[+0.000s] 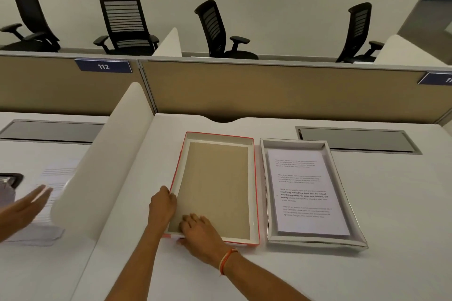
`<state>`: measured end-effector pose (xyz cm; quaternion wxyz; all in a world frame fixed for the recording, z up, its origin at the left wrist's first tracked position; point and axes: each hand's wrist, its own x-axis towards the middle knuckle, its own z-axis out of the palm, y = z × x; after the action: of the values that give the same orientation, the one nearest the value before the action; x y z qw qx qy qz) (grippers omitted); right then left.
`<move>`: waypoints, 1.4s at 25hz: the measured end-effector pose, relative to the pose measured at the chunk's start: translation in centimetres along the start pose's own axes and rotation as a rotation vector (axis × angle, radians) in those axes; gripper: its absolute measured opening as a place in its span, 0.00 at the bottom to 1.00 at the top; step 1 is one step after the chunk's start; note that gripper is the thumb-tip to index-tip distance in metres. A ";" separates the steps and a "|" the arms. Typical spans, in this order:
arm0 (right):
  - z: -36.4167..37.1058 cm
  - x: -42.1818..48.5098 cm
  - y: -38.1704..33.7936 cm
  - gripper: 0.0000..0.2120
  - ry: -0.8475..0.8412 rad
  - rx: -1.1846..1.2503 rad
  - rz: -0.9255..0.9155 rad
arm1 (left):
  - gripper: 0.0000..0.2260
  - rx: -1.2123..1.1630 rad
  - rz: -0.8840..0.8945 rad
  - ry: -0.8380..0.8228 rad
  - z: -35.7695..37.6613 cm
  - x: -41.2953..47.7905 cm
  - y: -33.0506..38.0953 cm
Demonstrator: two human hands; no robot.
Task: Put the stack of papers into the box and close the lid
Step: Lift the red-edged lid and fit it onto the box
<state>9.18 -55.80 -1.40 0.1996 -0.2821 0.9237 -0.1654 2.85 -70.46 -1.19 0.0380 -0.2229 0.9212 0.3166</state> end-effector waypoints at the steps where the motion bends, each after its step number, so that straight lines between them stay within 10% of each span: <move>1: 0.3 -0.3 -0.2 0.22 0.037 0.010 -0.015 | 0.08 -0.085 -0.011 -0.026 -0.4 0.1 0.3; 10: -2.3 -3.6 -0.6 0.21 0.358 0.358 0.116 | 0.27 -0.692 -0.092 -0.280 -5.3 -2.3 6.2; 19: -11.6 -8.6 0.6 0.33 0.581 0.814 0.283 | 0.23 -0.781 0.087 -0.402 -4.2 -6.4 13.4; 26: -21.4 -8.4 4.5 0.32 0.712 0.638 0.518 | 0.19 -0.833 0.256 -0.418 0.7 -7.7 17.1; 35: -23.4 -11.5 9.8 0.24 0.705 0.446 0.676 | 0.14 -0.610 -0.107 -0.413 10.8 -7.5 12.1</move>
<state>2.71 -36.81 17.92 -0.0255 0.1531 0.9164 -0.3690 3.55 -52.60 -1.36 0.1715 -0.2030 0.7445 0.6124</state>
